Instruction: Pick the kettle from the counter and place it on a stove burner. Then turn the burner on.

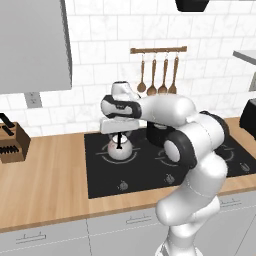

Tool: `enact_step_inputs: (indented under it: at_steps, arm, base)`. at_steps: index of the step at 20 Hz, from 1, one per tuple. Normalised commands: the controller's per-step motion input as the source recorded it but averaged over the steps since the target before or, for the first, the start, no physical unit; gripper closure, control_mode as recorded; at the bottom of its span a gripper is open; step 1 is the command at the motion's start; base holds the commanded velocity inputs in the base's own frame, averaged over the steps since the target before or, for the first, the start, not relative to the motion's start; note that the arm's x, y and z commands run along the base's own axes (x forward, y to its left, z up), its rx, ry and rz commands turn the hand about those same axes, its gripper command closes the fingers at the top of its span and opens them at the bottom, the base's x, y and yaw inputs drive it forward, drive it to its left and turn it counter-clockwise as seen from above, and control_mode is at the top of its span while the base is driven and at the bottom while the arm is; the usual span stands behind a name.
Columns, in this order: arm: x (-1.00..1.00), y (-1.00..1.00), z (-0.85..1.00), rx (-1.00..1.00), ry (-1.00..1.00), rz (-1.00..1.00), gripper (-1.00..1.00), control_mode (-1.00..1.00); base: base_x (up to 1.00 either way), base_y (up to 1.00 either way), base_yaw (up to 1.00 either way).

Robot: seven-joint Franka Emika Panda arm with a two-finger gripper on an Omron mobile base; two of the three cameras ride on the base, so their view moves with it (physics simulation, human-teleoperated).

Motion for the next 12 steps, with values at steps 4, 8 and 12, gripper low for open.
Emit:
enact_step_inputs:
  at_steps: [4, 8, 12]
  arm:
    - [-1.0, 0.0, 0.16, 0.04, 0.02, 0.0, -1.0, -1.0]
    - [-1.0, 0.0, -0.08, 0.05, 0.08, -0.01, -1.0, -1.0]
    - [-1.0, 0.0, -0.4, 0.04, 0.06, -0.04, -1.0, -1.0]
  base:
    - [0.0, 0.0, 0.0]
    - [0.0, 0.0, 0.0]
    - [0.0, 0.0, 0.0]
